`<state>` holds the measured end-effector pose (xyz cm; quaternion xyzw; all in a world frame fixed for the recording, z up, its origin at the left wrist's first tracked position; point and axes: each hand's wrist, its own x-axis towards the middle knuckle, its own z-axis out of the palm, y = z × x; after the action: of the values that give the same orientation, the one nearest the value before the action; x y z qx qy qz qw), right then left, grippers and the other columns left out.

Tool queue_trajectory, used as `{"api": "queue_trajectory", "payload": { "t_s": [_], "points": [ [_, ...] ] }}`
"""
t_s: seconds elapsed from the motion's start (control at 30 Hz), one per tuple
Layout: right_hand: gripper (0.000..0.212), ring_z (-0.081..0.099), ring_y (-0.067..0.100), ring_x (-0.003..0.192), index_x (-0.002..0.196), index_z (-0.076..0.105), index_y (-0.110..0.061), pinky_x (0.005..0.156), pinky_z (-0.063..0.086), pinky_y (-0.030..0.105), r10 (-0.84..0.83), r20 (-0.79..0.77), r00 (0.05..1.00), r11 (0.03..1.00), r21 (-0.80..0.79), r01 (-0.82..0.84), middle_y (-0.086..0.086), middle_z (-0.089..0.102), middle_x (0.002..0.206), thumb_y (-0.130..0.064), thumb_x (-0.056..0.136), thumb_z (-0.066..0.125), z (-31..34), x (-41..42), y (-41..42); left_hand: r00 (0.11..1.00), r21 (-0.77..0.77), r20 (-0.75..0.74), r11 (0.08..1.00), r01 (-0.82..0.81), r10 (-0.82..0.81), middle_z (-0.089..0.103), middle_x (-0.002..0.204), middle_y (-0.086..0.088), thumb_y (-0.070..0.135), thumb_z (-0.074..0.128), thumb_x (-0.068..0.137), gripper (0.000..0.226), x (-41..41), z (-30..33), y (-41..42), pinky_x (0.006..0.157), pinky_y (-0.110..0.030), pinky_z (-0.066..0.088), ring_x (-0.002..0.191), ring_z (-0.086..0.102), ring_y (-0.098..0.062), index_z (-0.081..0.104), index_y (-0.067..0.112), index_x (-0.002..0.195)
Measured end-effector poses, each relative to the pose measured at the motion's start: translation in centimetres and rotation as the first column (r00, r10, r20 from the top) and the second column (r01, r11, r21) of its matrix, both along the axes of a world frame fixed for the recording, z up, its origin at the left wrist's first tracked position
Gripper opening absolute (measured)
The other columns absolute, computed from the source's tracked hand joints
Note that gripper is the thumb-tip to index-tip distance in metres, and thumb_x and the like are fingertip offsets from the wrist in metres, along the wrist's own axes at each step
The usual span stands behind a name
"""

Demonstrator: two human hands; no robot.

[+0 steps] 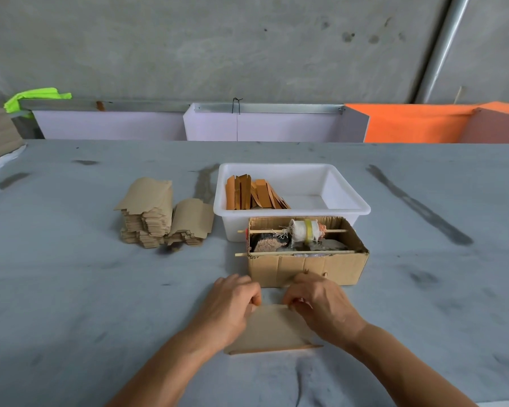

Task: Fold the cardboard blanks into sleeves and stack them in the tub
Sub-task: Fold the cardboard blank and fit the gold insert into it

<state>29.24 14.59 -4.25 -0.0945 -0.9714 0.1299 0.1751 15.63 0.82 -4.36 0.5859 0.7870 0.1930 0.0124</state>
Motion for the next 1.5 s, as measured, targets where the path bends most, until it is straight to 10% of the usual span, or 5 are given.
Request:
{"api": "queue_trajectory", "payload": {
  "t_s": [0.37, 0.7, 0.87, 1.17, 1.5],
  "points": [
    [0.03, 0.052, 0.015, 0.053, 0.047, 0.061, -0.021, 0.044, 0.04, 0.022, 0.078, 0.011, 0.997, 0.899, 0.43, -0.075, -0.005, 0.054, 0.055, -0.008, 0.043, 0.088, 0.4, 0.5, -1.3, 0.878, -0.138, -0.447, 0.983, 0.123, -0.173, 0.051, 0.052, 0.008, 0.014, 0.075, 0.047, 0.018, 3.0, 2.4, -1.2, 0.042, -0.018, 0.041, 0.053, 0.056, -0.008, 0.058, 0.021, 0.045],
    [0.026, 0.051, 0.013, 0.056, 0.071, 0.072, -0.029, 0.046, 0.043, 0.023, -0.005, 0.001, 1.0, 0.923, 0.384, 0.004, -0.006, 0.052, 0.059, -0.011, 0.055, 0.083, -0.3, 1.5, -2.4, 0.887, -0.231, -0.447, 0.973, 0.006, -0.112, 0.043, 0.115, -0.009, 0.025, 0.022, 0.105, 0.039, 4.1, 1.0, -1.3, 0.073, -0.035, 0.02, 0.116, 0.037, -0.024, 0.045, 0.011, 0.133],
    [0.026, 0.053, 0.015, 0.057, 0.066, 0.073, -0.029, 0.045, 0.043, 0.025, -0.052, -0.035, 0.998, 0.928, 0.368, 0.062, -0.004, 0.054, 0.061, -0.007, 0.055, 0.083, -0.3, 1.7, -1.9, 0.88, -0.053, -0.471, 0.998, 0.045, -0.065, 0.055, 0.065, 0.007, 0.022, 0.067, 0.073, 0.01, 4.0, 1.1, -2.2, 0.048, -0.022, 0.039, 0.062, 0.059, -0.012, 0.072, 0.021, 0.064],
    [0.035, 0.058, 0.022, 0.059, 0.066, 0.075, -0.02, 0.045, 0.049, 0.032, -0.161, -0.11, 0.981, 0.971, 0.16, 0.177, -0.001, 0.062, 0.068, 0.008, 0.047, 0.086, -1.9, 2.9, -0.7, 0.96, 0.117, -0.202, 0.978, -0.17, 0.192, 0.057, 0.067, 0.005, 0.001, 0.081, 0.037, 0.037, 3.1, -1.1, -4.2, 0.048, -0.022, 0.049, 0.059, 0.06, -0.017, 0.075, 0.02, 0.068],
    [0.025, 0.054, 0.015, 0.09, 0.098, 0.076, -0.022, 0.076, 0.046, 0.022, -0.173, -0.039, 0.984, 0.98, -0.111, 0.168, -0.005, 0.063, 0.093, -0.004, 0.088, 0.062, -2.0, 3.4, -0.4, 0.995, 0.235, 0.053, 0.968, -0.092, 0.082, 0.052, 0.115, 0.007, 0.07, 0.06, 0.054, 0.074, 3.0, -0.6, -6.4, 0.075, -0.019, 0.049, 0.098, 0.052, -0.006, 0.062, 0.023, 0.111]
  ]
}}
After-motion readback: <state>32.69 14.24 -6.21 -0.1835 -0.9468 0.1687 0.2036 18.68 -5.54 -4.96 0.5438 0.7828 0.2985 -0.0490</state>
